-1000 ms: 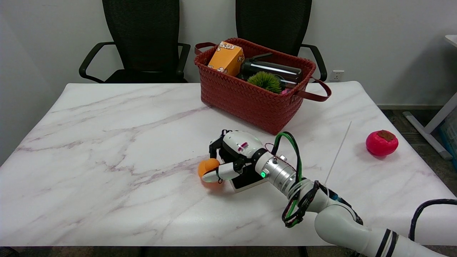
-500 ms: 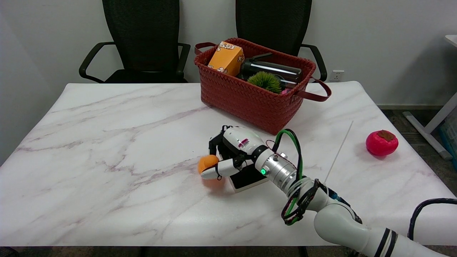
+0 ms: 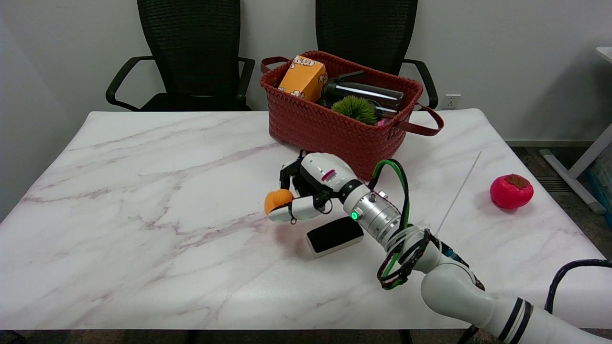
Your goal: Pick up the yellow duck.
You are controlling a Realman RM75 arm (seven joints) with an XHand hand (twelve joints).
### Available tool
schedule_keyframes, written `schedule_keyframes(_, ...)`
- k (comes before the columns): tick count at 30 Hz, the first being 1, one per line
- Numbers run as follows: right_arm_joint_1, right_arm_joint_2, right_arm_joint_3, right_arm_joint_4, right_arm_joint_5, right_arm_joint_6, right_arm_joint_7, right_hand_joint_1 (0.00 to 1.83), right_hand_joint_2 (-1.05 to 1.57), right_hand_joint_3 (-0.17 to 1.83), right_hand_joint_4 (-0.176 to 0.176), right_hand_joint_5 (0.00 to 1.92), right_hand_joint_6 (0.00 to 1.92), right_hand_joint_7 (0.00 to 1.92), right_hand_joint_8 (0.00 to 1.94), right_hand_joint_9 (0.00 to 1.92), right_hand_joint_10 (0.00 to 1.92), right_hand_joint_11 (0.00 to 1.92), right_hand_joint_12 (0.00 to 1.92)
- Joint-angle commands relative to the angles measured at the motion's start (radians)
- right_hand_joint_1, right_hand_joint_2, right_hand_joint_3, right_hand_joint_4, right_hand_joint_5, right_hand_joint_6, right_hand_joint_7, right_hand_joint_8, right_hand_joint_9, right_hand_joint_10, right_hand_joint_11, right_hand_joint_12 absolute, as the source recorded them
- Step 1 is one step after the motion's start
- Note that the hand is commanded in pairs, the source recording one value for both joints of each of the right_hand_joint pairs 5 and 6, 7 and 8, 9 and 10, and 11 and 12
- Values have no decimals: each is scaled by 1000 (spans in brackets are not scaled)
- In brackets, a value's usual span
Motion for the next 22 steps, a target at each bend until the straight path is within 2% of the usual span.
schedule_keyframes(1,41,4,45,46,-6,34,-2,884,804,-44,0,1042,1042,1417,1417,1520,1520,1920,1920)
schedule_keyframes(13,87,18,102,48,-13,37,-2,881,815,-17,0,1047,1047,1418,1418,1524,1524,1920,1920)
schedule_keyframes(22,140,38,134,24,-44,68,-2,876,836,-72,0,1053,1053,1419,1419,1528,1528,1920,1920)
